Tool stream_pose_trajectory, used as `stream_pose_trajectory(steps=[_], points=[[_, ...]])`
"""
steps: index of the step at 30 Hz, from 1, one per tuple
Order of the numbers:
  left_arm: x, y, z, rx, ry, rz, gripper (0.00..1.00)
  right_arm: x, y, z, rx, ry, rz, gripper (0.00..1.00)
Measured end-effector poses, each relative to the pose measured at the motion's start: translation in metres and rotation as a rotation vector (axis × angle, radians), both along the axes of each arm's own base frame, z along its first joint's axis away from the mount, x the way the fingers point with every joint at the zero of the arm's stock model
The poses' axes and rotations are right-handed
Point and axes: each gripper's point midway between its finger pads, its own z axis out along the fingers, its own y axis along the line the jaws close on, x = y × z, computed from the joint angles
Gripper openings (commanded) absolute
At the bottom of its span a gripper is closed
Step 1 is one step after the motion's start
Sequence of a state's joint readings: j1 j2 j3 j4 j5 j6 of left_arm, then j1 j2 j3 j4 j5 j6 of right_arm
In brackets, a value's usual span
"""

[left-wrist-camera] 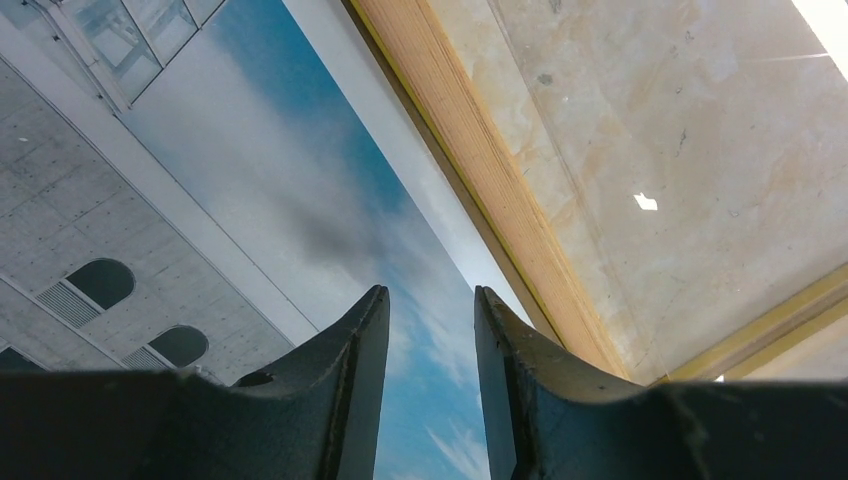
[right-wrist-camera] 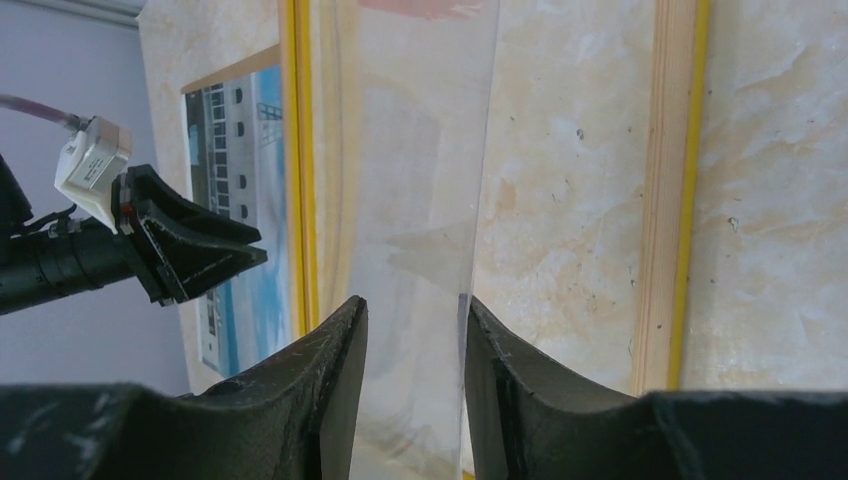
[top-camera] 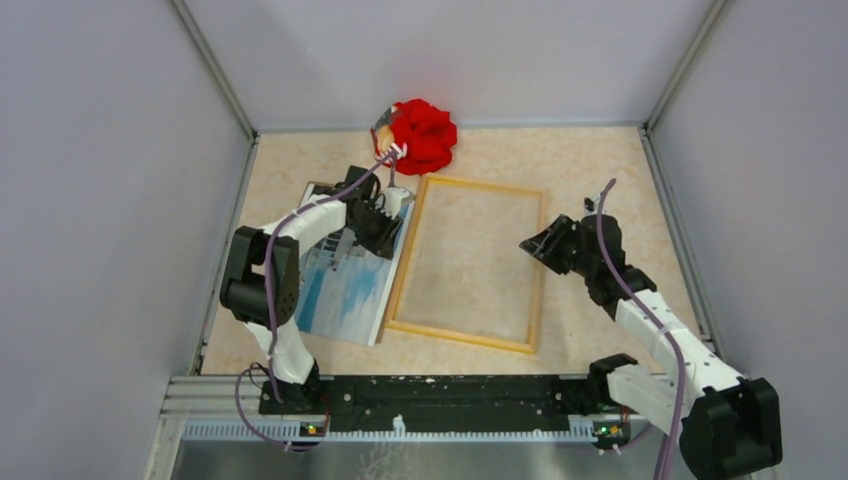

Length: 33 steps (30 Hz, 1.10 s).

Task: Put the photo into the frame
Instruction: Place the photo frame item in the photo frame.

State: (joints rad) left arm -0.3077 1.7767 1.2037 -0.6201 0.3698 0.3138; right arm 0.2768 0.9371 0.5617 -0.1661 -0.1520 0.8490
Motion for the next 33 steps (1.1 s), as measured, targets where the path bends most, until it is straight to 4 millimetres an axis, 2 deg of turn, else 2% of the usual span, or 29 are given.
stream_pose_trajectory(steps=[4, 6, 10, 11, 20, 33], points=[[0.0, 0.0, 0.0, 0.0, 0.0, 0.0, 0.44, 0.002, 0.002, 0.0, -0.009, 0.003, 0.02, 0.33], [0.0, -0.001, 0.0, 0.0, 0.0, -0.001, 0.44, 0.003, 0.002, -0.003, -0.011, 0.014, 0.024, 0.26], [0.0, -0.001, -0.001, 0.002, 0.002, -0.002, 0.44, 0.006, 0.003, -0.006, -0.015, 0.033, 0.032, 0.03], [-0.001, -0.001, -0.002, 0.003, 0.004, -0.002, 0.44, 0.007, 0.003, -0.005, -0.015, 0.032, 0.035, 0.0], [0.004, -0.002, -0.015, 0.012, 0.04, 0.013, 0.43, 0.012, 0.017, 0.03, 0.055, -0.047, 0.09, 0.0], [0.001, -0.011, -0.016, -0.033, 0.067, 0.012, 0.41, 0.008, 0.037, 0.077, 0.201, -0.163, 0.149, 0.0]])
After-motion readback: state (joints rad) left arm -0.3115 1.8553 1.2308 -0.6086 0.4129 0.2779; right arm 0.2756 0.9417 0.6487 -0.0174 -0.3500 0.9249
